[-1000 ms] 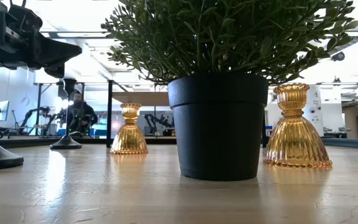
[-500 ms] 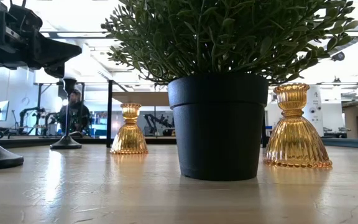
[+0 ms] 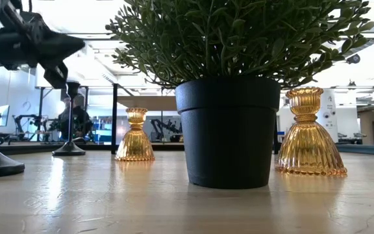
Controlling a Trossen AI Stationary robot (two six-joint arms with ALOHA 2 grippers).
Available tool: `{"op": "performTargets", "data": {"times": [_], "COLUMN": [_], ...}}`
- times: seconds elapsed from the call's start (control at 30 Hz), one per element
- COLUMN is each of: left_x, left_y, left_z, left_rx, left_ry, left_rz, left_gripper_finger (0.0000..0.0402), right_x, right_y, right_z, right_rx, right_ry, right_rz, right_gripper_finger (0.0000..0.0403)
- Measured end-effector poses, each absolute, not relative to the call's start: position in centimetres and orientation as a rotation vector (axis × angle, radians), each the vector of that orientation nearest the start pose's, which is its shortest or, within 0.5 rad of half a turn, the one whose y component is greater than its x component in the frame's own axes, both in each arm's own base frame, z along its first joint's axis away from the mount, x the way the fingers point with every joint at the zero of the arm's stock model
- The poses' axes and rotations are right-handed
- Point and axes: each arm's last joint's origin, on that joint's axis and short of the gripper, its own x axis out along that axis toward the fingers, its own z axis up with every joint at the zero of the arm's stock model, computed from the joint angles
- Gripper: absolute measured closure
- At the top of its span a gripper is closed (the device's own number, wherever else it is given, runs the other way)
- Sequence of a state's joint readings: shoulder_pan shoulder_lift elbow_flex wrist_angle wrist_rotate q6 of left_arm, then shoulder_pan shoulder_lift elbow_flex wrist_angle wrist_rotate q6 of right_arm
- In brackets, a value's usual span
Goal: Pick & Place candle stick holders
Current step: Put the large black candle holder on the shelf
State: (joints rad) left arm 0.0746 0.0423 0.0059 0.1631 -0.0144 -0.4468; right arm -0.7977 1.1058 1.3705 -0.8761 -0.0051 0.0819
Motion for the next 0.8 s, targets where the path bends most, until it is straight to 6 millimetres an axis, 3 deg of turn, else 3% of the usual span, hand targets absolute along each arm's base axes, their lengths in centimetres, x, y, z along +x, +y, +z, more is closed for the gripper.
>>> {"op": "performTargets", "data": {"times": [0.4,0.7,0.8], "left_x": [8.8,7.0,6.7], "left_y": [0.8,0.7,1.0], "left_z": [21.0,23.5,23.9], "left_rx": [-0.454,-0.418,-0.361], "left_ry": [-0.505,-0.826,-0.873], "left_rz": [0.012,-0.057,0.09], "left_gripper_finger": [0.0369,0.0369,0.0369], "right_x": [10.7,10.3,10.6], "right_y": [-10.3,-9.9,-10.2], "right_z": [42.8,43.0,42.8], "right_rx": [0.345,0.357,0.362], "right_ry": [0.406,0.381,0.393], "right_rz": [-0.781,-0.785,-0.786], "right_gripper_finger": [0.0167,0.0175,0.0174]}}
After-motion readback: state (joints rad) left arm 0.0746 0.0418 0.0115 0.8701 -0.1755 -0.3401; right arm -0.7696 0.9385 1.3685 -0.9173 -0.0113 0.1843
